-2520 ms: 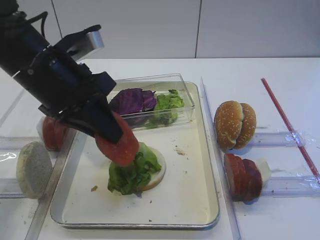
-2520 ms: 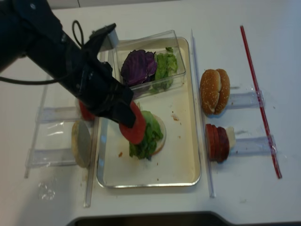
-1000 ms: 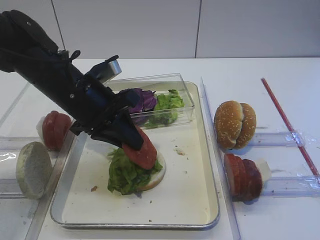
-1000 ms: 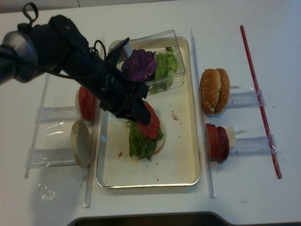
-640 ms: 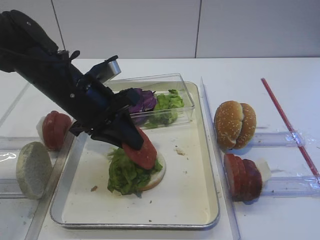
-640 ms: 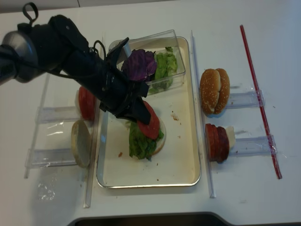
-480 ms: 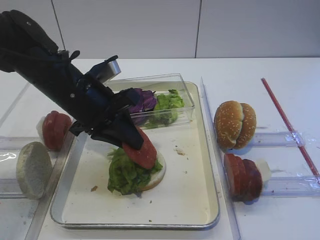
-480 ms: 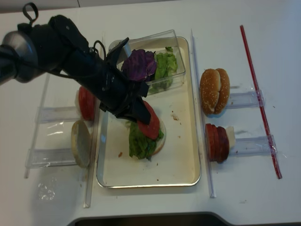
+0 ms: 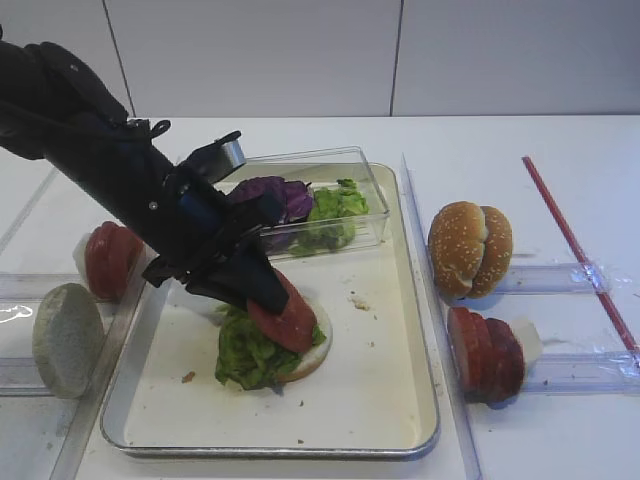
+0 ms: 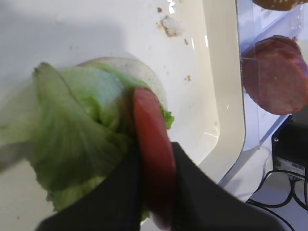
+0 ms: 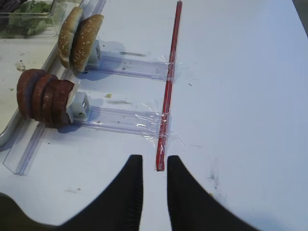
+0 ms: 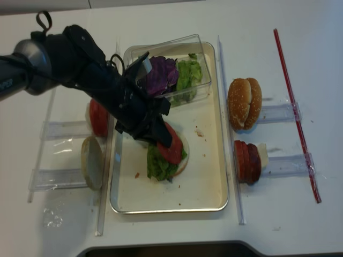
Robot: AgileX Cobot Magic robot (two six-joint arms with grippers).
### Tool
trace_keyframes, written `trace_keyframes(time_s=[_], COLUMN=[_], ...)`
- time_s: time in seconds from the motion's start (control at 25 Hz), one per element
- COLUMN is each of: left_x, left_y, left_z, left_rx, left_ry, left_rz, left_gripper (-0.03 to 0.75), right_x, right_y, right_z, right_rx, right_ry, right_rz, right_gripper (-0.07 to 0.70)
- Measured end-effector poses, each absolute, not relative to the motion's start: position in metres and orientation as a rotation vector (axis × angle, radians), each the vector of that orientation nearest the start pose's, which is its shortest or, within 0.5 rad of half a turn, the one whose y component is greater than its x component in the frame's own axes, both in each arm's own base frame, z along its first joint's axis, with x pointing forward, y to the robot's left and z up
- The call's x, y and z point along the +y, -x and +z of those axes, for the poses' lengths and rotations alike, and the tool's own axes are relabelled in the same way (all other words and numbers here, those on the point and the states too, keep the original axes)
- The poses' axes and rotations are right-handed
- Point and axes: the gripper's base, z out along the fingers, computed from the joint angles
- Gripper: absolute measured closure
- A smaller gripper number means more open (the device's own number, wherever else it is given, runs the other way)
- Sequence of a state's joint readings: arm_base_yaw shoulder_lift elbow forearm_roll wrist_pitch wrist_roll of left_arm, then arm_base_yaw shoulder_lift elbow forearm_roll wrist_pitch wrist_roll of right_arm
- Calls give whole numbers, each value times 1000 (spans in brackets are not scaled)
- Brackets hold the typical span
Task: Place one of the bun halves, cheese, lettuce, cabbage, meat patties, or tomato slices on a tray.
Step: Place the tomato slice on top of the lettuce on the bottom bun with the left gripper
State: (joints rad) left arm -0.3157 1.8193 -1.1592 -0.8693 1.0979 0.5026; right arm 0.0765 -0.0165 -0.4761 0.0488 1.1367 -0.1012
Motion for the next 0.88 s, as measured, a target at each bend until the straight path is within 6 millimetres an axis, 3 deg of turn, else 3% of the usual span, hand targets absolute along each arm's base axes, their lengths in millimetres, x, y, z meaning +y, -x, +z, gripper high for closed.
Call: trace_keyframes(time_s=[0.24,0.48,0.88], left_x=[-163,-163,-158], left_y=[-300,-301,-309], left_z=[203,204,222], left_rx=[2899,2911,3039], left_ry=[-520,-485,-432], left_rz=[-1164,-1161,-1011], left_gripper=[591,413,393], right_x=[3,3,3], right_y=[8,8,8], right_z=[265,265,265], right_rx=[2118,2118,2118], right_ry=[193,193,193], right_rz=[45,45,45], right_gripper=[472,472,472])
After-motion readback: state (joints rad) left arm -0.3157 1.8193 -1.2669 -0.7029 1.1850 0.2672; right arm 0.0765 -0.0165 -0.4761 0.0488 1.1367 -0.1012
